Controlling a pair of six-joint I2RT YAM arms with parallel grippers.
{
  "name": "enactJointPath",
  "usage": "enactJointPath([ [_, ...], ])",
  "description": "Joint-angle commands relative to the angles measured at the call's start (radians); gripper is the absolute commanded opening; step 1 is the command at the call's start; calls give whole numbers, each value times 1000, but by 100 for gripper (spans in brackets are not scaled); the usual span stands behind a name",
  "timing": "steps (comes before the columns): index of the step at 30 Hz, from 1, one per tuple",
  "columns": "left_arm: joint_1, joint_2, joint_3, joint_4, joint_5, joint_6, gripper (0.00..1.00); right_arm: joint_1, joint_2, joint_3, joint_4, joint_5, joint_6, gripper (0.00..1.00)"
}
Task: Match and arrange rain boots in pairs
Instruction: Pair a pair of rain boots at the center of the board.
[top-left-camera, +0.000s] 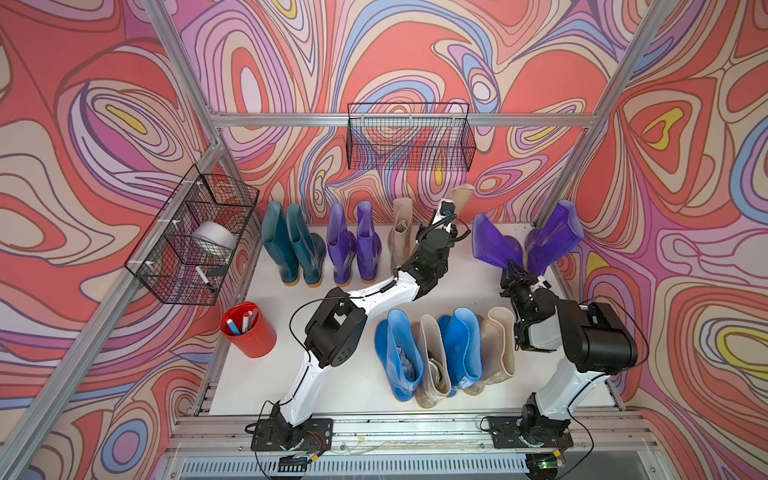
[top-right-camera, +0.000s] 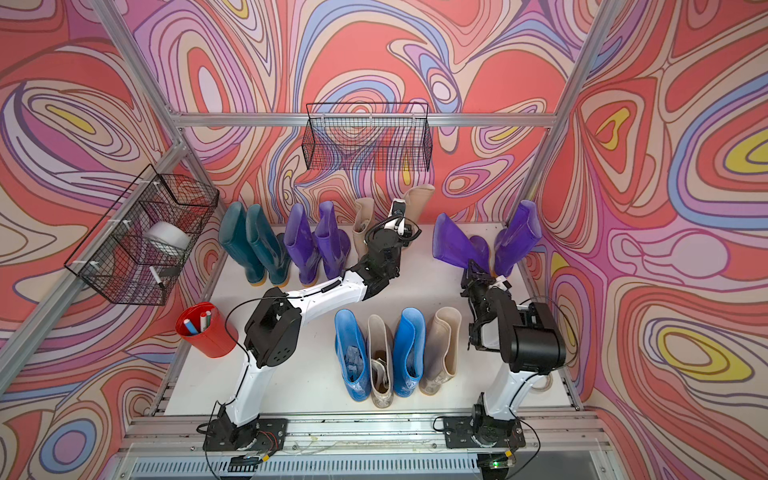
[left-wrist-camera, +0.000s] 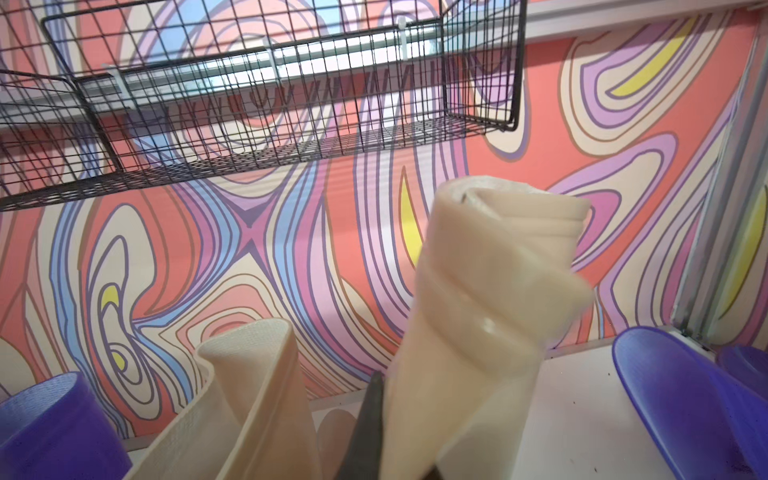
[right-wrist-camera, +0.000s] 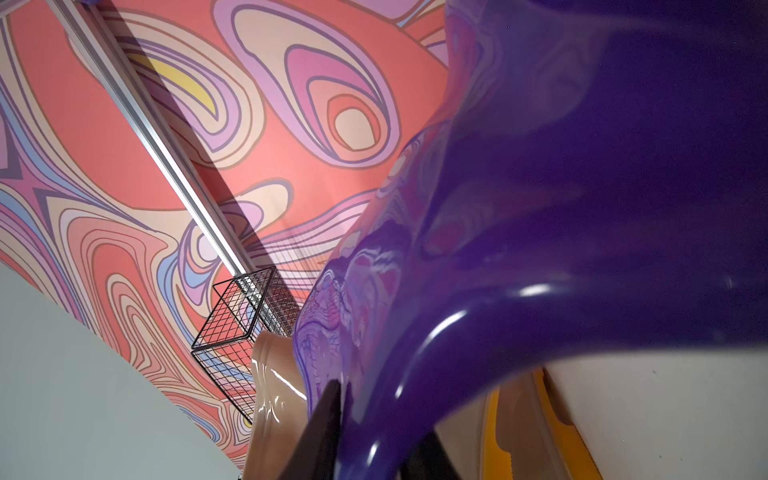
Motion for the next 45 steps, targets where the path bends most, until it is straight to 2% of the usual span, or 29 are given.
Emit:
enactJointPath([
  [1, 1, -38, -23, 176, -40, 14, 0, -6, -36, -1, 64, -1, 13, 25],
  [7, 2, -16, -80, 249, -33, 5, 0, -7, -33, -11, 65, -15, 13, 25],
  [20, 18, 63, 30, 168, -49, -29, 0, -15, -19, -7, 65, -38, 32, 24],
  [29, 21, 43, -41, 186, -80, -69, 1, -15, -15, -19, 65, -44, 43, 24],
  [31, 21, 37, -64, 193, -85, -84, 8, -16, -18, -21, 65, -43, 44, 24],
  [33, 21, 30, -90, 208, -84, -100, 24, -17, -15, -23, 64, -46, 47, 24],
  [37, 20, 19, -117, 209, -84, -125, 39, -17, -16, -24, 64, -46, 50, 24],
  [41, 19, 1, -147, 221, -69, -130, 61, -16, -15, -24, 65, -51, 52, 24],
  [45, 20, -27, -190, 253, -67, -132, 70, -16, -14, -26, 64, -50, 52, 24],
])
